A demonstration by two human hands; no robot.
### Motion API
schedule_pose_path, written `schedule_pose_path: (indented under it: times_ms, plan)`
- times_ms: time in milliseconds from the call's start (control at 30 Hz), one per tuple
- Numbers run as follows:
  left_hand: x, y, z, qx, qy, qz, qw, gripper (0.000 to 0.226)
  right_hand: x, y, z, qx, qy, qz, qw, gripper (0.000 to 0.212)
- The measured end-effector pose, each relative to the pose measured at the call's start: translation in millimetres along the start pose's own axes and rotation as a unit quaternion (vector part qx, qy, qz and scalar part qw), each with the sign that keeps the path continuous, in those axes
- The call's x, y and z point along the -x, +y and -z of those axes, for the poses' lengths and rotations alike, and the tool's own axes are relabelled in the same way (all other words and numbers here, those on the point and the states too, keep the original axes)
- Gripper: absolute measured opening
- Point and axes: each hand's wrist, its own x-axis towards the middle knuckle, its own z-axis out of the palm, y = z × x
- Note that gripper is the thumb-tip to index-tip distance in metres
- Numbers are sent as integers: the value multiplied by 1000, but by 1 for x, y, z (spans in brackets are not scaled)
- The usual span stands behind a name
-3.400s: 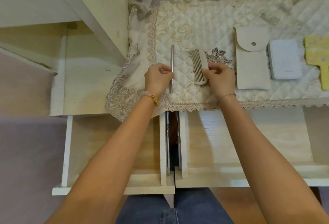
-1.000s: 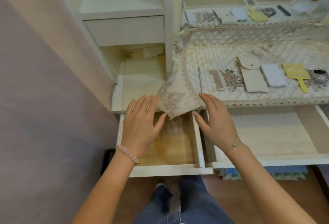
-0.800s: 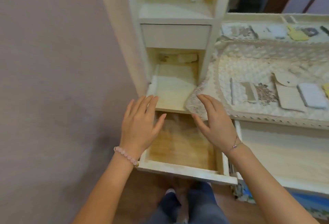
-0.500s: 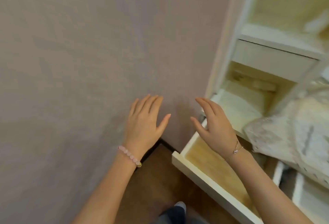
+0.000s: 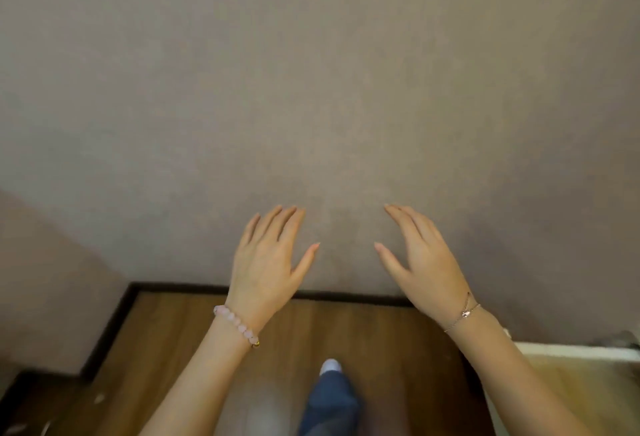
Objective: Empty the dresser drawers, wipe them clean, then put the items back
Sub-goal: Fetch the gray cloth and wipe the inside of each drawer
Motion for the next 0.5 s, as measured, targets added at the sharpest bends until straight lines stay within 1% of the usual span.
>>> schedule_pose_path:
  times_ms: [200,367,500]
  plan:
    - [78,-76,53,-53,50,153,986,56,-27,-96,-57,-35,-73,136,987,56]
    - [139,-143,97,-100,97,256,957,54,-42,-194,-107,-68,-113,243,961,54]
    - [193,-200,138,-130,133,320,929,57,-47,-287,-153,-105,-141,315,933,54]
